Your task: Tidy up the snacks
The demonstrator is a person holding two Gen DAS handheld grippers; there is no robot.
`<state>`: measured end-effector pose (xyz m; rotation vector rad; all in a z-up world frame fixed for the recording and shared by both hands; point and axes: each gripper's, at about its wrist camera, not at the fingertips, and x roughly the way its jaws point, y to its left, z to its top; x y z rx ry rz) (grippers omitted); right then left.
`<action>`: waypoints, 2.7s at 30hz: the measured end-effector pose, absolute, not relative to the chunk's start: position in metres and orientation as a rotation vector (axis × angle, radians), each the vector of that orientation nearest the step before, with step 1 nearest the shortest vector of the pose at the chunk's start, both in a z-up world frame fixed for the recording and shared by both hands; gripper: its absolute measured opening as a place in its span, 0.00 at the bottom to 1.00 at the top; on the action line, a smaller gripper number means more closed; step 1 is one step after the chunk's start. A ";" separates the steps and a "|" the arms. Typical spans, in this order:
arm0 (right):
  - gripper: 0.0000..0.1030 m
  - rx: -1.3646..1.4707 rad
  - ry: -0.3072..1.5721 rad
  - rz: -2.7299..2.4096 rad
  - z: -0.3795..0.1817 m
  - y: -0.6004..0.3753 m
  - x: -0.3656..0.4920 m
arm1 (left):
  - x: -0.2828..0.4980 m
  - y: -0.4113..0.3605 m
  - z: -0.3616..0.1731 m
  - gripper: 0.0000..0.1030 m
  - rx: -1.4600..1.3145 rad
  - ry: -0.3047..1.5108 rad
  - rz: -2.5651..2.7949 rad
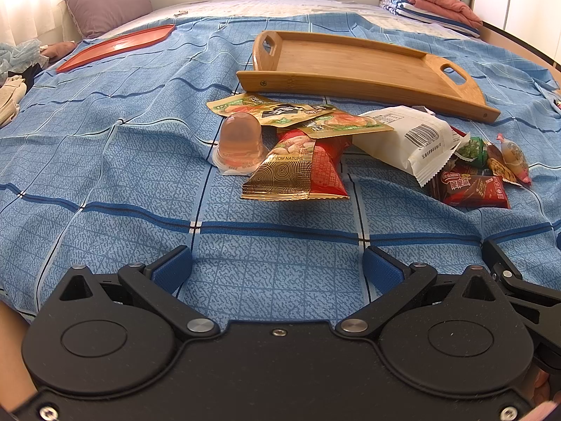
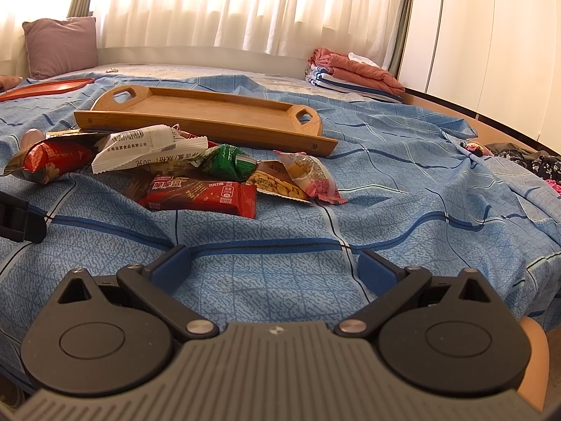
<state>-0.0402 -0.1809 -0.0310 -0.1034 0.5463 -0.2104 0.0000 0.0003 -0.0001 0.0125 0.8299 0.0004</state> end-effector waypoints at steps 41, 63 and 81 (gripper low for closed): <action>0.96 -0.054 0.441 -0.100 0.002 -0.175 -0.036 | 0.001 0.018 0.029 0.81 -0.026 0.641 -0.056; 0.87 -0.042 0.545 -0.075 -0.017 -0.147 0.008 | 0.039 0.012 0.015 0.67 -0.051 0.697 -0.122; 0.73 0.003 0.579 0.006 -0.014 -0.153 -0.001 | 0.015 0.011 0.017 0.55 -0.080 0.699 -0.138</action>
